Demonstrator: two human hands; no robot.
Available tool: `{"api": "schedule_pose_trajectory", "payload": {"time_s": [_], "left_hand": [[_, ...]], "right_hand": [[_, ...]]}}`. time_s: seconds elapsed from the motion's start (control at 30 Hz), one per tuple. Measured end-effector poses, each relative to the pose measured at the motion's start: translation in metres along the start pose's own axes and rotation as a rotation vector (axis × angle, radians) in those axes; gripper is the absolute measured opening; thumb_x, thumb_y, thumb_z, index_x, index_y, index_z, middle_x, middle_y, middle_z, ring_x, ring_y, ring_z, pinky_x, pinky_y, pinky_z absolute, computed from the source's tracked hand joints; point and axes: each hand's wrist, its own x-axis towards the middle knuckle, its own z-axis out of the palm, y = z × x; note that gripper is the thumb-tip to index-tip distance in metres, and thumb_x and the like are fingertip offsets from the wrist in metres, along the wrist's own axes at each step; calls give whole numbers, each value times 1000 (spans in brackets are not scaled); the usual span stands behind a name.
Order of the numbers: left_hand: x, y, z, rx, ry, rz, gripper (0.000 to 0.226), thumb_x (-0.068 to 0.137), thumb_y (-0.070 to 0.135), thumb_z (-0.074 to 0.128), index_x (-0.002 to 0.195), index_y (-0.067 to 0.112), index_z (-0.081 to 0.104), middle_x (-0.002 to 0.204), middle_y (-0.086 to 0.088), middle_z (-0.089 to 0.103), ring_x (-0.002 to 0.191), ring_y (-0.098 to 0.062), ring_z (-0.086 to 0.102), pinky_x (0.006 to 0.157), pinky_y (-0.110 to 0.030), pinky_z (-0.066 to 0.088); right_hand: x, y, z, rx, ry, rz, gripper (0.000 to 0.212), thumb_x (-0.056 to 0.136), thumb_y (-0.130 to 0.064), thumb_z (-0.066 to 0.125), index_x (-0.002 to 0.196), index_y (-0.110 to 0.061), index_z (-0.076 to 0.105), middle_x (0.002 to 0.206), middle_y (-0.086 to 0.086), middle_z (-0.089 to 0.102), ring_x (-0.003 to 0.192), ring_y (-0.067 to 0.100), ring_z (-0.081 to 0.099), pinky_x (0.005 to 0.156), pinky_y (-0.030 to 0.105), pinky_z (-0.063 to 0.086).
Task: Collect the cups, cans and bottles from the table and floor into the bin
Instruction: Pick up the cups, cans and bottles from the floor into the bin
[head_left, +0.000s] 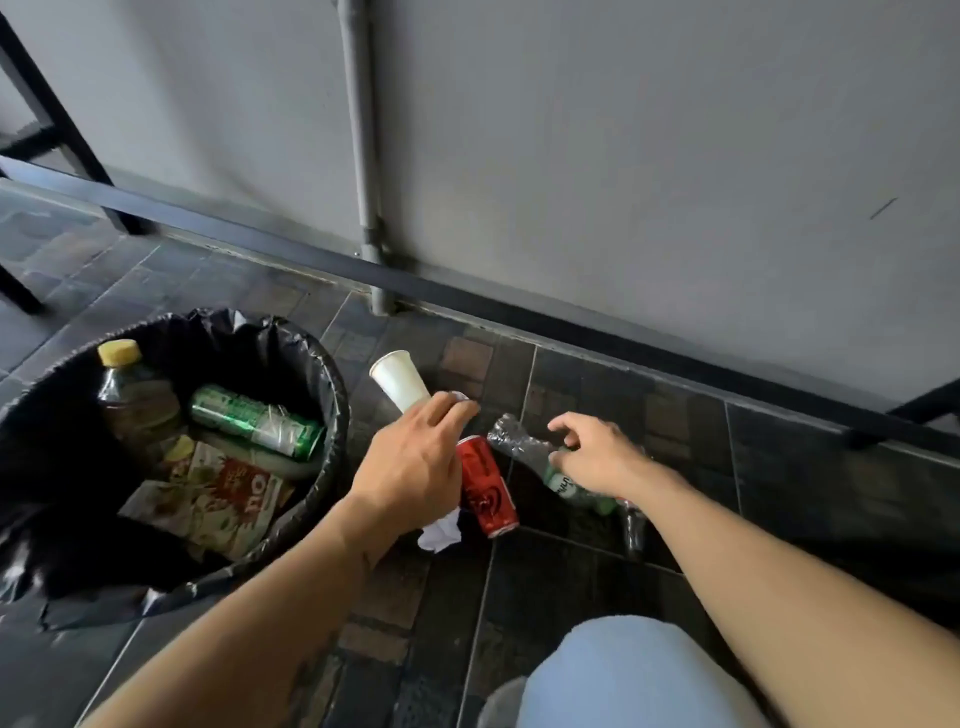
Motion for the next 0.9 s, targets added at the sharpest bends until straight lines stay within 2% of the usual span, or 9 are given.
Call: {"api": "schedule_pose_trajectory", "payload": {"time_s": [0.07, 0.2, 0.37, 0.5, 0.57, 0.7, 0.77, 0.83, 0.9], "left_hand": [[-16, -7, 35, 5, -117, -48, 54, 75, 21, 42, 126, 14, 60, 117, -6, 64, 95, -33, 66, 61, -44, 57], [-42, -31, 84, 69, -276, -128, 49, 72, 18, 64, 121, 16, 63, 112, -2, 64, 92, -27, 64, 67, -43, 57], [-52, -48, 120, 192, -423, -168, 62, 70, 31, 74, 129, 17, 64, 130, -7, 61, 107, -30, 63, 78, -42, 56], [-56, -52, 141, 253, -515, -193, 70, 54, 28, 89, 120, 16, 70, 129, -16, 64, 101, -36, 68, 64, -44, 59], [-57, -52, 151, 275, -525, -188, 77, 49, 28, 93, 122, 16, 71, 132, -18, 63, 102, -36, 68, 62, -45, 60], [-56, -48, 161, 278, -522, -186, 82, 46, 23, 94, 124, 15, 70, 132, -16, 64, 102, -34, 67, 60, -43, 59], [-54, -42, 159, 277, -503, -173, 71, 63, 20, 88, 129, 15, 64, 133, -12, 60, 105, -33, 63, 67, -41, 59], [-56, -42, 161, 300, -490, -168, 58, 85, 17, 69, 139, 16, 49, 139, -8, 49, 115, -30, 53, 82, -36, 54], [-59, -44, 160, 285, -473, -197, 52, 88, 17, 62, 137, 19, 46, 136, -5, 47, 115, -25, 49, 84, -32, 51]], "right_hand": [[5, 7, 14, -64, -49, -26, 46, 88, -31, 65, 132, -33, 54, 131, 2, 57, 111, 21, 57, 91, 32, 47], [19, 11, 52, -113, -144, -82, 64, 87, -35, 64, 145, -32, 38, 147, 3, 47, 130, 24, 49, 104, 39, 43], [38, 7, 100, -159, -134, -72, 72, 91, -39, 59, 149, -28, 18, 137, 10, 49, 117, 32, 55, 94, 46, 47], [40, 1, 119, -272, -84, -30, 77, 89, -45, 55, 149, -29, 8, 140, 13, 44, 121, 37, 52, 92, 47, 45], [39, -2, 123, -313, -103, -28, 84, 90, -47, 56, 151, -30, 1, 144, 15, 40, 123, 39, 52, 94, 48, 45], [39, -8, 129, -349, -139, -73, 90, 92, -40, 58, 153, -33, -8, 147, 17, 34, 121, 40, 53, 92, 49, 46], [38, -9, 133, -335, -140, -85, 92, 93, -32, 60, 152, -34, -10, 147, 17, 32, 120, 39, 54, 91, 47, 47], [38, -6, 138, -280, -127, -80, 95, 91, -25, 61, 152, -38, -11, 149, 15, 29, 121, 37, 53, 92, 46, 48], [37, -3, 142, -208, -105, -79, 95, 90, -24, 59, 151, -41, -11, 148, 13, 29, 120, 35, 53, 95, 47, 49]]}}
